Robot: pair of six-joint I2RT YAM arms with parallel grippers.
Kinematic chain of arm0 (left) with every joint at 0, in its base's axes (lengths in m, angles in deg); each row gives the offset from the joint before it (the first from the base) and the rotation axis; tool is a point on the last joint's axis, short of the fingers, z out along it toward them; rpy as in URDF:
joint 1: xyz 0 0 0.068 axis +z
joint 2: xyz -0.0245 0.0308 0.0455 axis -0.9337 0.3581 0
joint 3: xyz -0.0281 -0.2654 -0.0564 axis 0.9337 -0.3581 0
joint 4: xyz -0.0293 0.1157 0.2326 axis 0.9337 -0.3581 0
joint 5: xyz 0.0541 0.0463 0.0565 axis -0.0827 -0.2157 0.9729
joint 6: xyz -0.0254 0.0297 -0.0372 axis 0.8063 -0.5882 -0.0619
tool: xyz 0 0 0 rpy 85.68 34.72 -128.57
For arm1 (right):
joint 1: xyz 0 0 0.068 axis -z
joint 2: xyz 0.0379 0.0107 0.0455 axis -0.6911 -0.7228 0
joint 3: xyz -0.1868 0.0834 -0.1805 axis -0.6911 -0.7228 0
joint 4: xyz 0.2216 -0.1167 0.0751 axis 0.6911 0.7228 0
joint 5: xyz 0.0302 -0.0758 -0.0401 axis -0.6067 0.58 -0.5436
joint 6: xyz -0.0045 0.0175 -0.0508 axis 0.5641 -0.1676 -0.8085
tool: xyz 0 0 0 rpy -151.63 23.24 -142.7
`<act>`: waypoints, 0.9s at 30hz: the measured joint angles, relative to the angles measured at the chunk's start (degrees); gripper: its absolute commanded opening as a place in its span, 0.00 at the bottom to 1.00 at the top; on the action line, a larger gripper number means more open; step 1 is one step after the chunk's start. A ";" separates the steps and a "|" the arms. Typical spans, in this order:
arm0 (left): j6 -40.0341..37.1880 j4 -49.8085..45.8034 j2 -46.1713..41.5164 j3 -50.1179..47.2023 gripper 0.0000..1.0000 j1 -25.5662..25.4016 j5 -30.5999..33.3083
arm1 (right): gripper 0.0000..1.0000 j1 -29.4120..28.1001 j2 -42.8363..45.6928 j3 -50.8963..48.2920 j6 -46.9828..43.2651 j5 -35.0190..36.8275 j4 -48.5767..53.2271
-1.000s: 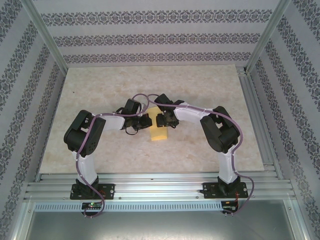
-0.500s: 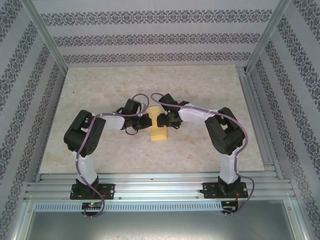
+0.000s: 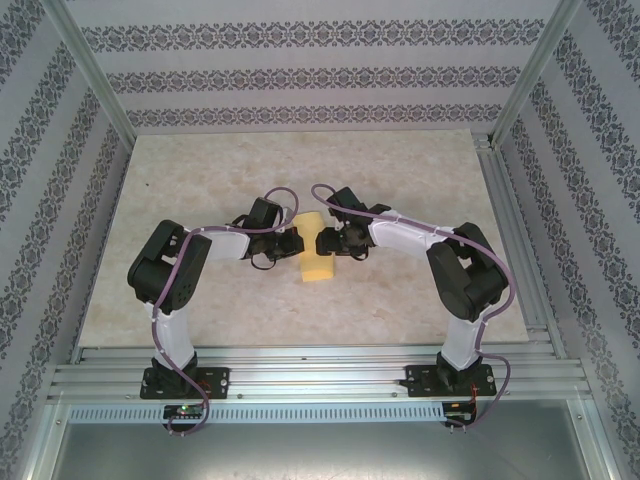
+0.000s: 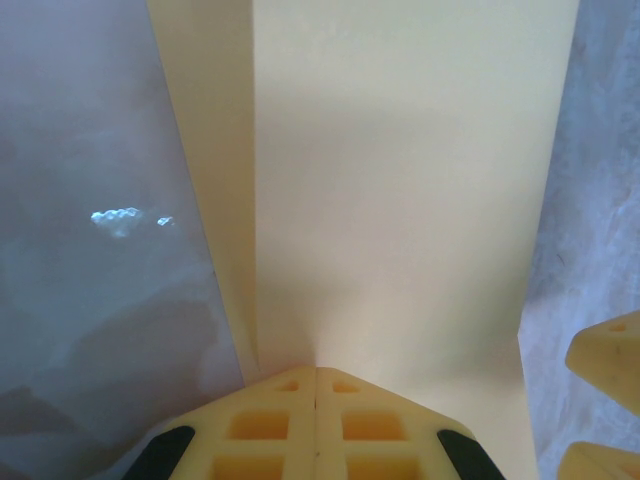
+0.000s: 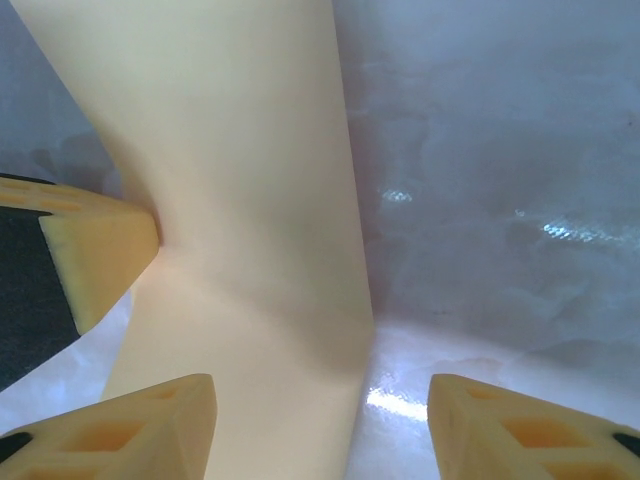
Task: Fold a paper plane with a square sheet of paper (pick it up from the middle)
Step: Fold the square sheet of paper in half at the center of the table.
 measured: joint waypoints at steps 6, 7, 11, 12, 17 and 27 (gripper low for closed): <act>0.00 0.00 0.00 0.02 0.04 0.00 0.00 | 0.51 -0.02 -1.95 -0.28 0.42 -0.96 0.00; 0.00 -0.04 0.00 0.04 0.04 0.00 0.00 | 0.51 -0.04 -2.19 -0.35 0.55 -0.98 -0.07; 0.00 -0.37 0.00 0.24 0.04 0.00 0.00 | 0.51 -0.15 -2.51 -0.92 1.03 -1.20 -0.09; -0.02 -0.57 0.00 0.33 0.04 0.00 0.02 | 0.51 -0.15 -2.60 -0.98 1.07 -1.20 -0.07; -0.22 -1.70 0.00 0.85 0.06 0.00 0.22 | 0.52 -0.28 -2.86 -0.98 1.07 -1.03 -0.17; -0.94 -2.86 0.00 1.29 0.08 0.00 0.42 | 0.53 -2.05 -3.85 0.04 1.03 2.99 0.92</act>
